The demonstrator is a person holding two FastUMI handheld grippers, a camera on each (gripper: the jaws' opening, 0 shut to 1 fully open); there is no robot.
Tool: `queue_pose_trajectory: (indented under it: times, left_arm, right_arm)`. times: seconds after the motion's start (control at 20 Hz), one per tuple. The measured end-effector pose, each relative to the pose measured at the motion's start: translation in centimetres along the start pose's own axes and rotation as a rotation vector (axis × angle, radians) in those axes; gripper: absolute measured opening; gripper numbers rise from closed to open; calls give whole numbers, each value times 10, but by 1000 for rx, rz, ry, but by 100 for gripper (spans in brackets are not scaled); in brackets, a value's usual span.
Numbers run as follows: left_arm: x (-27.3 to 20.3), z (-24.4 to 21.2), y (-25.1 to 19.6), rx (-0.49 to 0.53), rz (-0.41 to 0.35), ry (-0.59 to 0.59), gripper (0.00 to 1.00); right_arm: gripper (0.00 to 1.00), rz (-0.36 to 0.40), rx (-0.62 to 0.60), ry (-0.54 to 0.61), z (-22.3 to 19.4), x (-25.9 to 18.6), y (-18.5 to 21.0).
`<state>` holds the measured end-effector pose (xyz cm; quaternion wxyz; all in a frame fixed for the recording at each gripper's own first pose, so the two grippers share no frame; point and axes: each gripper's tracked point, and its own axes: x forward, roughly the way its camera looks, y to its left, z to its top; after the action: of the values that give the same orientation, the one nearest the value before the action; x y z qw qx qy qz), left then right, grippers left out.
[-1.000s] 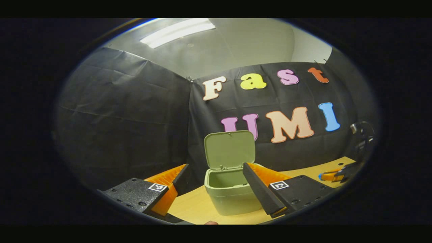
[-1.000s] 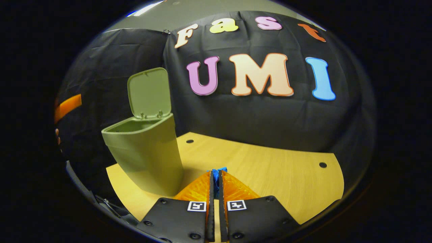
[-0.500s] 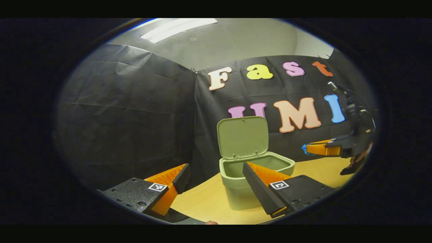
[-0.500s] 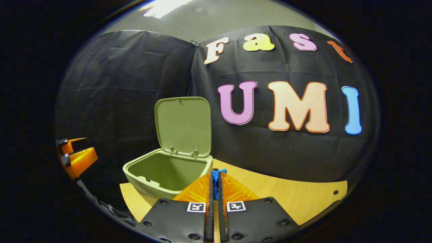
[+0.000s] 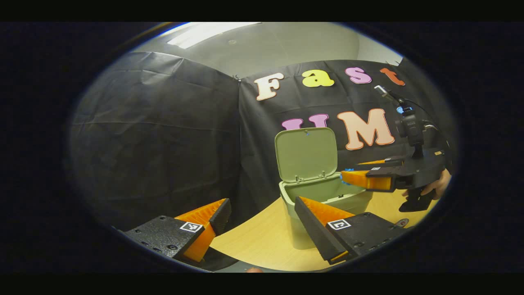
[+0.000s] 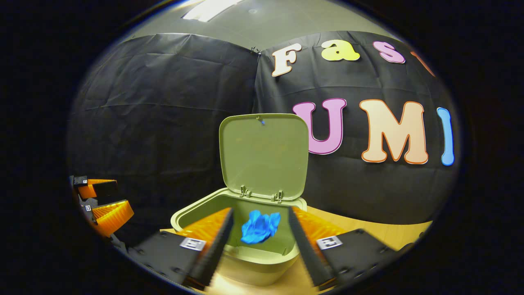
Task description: Press the lid of the desktop garbage bin to open it, pick up the crumpled paper on the desktop and throw it into the bin, then pick up the pop can on the desktop and drop it into the bin, and finally close the garbage bin lid.
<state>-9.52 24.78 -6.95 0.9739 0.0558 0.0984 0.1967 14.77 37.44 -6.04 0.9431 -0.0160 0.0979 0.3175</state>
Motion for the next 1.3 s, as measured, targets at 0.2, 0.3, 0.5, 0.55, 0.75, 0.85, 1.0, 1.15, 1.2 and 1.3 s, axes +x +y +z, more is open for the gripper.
queue_pose_trajectory:
  times: [0.2,0.3,0.5,0.55,0.75,0.85,1.0,1.15,1.2,1.3]
  left_arm:
    - [8,8,-22,-4,-55,-23,100]
    - [14,10,-39,-8,-98,-32,94]
    - [24,24,-82,-49,-185,-58,100]
    - [25,29,-96,-54,-210,-68,95]
    - [26,40,-159,-62,-336,-84,95]
    - [23,45,-187,-74,-394,-87,100]
    - [20,49,-230,-87,-483,-78,94]
    - [11,43,-268,-114,-573,-51,94]
    - [7,36,-279,-126,-597,-29,94]
    - [2,19,-301,-149,-638,24,95]
  right_arm:
    - [97,-52,-4,-60,12,-27,-16]
    - [98,-75,-7,-64,12,-45,-32]
    - [98,-177,-8,-60,9,-89,-82]
    - [98,-207,-5,-63,8,-101,-96]
    - [98,-331,12,-65,3,-151,-152]
    - [98,-399,25,-63,-1,-178,-182]
    - [98,-492,63,-62,-12,-219,-218]
    - [98,-583,77,-37,-30,-263,-252]
    - [98,-608,80,-31,-35,-276,-260]
    - [98,-655,98,-14,-49,-303,-277]
